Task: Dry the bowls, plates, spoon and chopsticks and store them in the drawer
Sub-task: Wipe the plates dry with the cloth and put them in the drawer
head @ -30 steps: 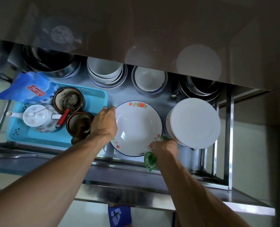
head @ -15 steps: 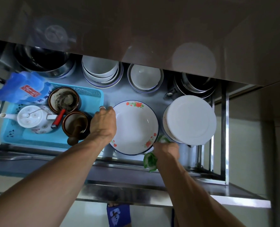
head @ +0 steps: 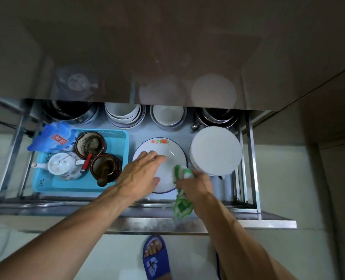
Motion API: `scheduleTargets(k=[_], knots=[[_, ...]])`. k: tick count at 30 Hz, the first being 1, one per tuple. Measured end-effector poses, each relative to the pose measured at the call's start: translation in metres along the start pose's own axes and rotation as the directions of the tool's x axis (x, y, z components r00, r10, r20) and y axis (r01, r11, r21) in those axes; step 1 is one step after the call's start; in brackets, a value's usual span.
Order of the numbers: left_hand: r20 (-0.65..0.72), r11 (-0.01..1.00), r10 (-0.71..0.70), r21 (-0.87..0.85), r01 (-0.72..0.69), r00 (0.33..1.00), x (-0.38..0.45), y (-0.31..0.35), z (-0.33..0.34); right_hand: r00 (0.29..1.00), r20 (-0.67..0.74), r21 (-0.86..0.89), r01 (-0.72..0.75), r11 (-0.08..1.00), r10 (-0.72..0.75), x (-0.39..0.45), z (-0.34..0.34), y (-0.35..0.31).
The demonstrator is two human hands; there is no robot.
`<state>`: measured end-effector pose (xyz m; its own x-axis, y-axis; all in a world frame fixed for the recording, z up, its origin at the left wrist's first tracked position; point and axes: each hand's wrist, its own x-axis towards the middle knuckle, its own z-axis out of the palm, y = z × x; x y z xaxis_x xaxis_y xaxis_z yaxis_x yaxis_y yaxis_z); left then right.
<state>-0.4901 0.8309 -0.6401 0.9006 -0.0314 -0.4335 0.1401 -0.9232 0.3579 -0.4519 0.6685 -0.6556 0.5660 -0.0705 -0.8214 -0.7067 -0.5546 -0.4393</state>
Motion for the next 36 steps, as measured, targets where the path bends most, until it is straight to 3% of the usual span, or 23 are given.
scheduleTargets(k=[4,8,15,20,23,25,27,31,33,36], knots=[[0.023,0.990,0.140,-0.020,-0.139,0.990,-0.033,0.053,-0.051,0.971,0.181,-0.125,0.180,0.976,-0.156,-0.074,-0.058,-0.038],[-0.007,0.987,0.161,-0.017,-0.161,0.987,-0.055,0.116,-0.103,0.921,0.254,-0.102,0.329,0.939,-0.296,-0.139,-0.127,-0.058],[-0.145,0.968,0.215,0.167,-0.190,0.966,-0.070,0.269,-0.194,0.865,0.059,-0.162,0.501,0.850,-0.499,-0.221,-0.293,-0.071],[-0.093,0.962,0.271,0.006,-0.272,0.958,-0.069,0.413,-0.224,0.797,-0.109,-0.319,0.538,0.781,-0.594,-0.265,-0.429,-0.044],[-0.028,0.921,0.204,-0.333,-0.201,0.979,-0.067,0.498,-0.235,0.732,-0.204,-0.219,0.613,0.759,-0.650,-0.296,-0.503,-0.029],[0.062,0.779,0.239,-0.608,-0.154,0.969,-0.069,0.550,-0.239,0.713,-0.282,-0.159,0.625,0.764,-0.642,-0.318,-0.547,-0.019],[0.108,0.658,0.306,-0.742,-0.128,0.946,-0.069,0.613,-0.243,0.700,-0.382,-0.079,0.626,0.776,-0.603,-0.340,-0.600,-0.002],[0.214,0.526,0.439,-0.849,-0.056,0.873,-0.071,0.710,-0.243,0.658,-0.581,0.151,0.665,0.731,-0.479,-0.356,-0.671,0.034],[0.146,0.529,0.514,-0.830,-0.178,0.845,-0.067,0.754,-0.235,0.692,-0.625,0.361,0.665,0.654,-0.360,-0.359,-0.699,0.051],[0.058,0.570,0.562,-0.750,-0.335,0.825,-0.058,0.805,-0.224,0.746,-0.609,0.522,0.632,0.573,-0.269,-0.358,-0.728,0.073]])
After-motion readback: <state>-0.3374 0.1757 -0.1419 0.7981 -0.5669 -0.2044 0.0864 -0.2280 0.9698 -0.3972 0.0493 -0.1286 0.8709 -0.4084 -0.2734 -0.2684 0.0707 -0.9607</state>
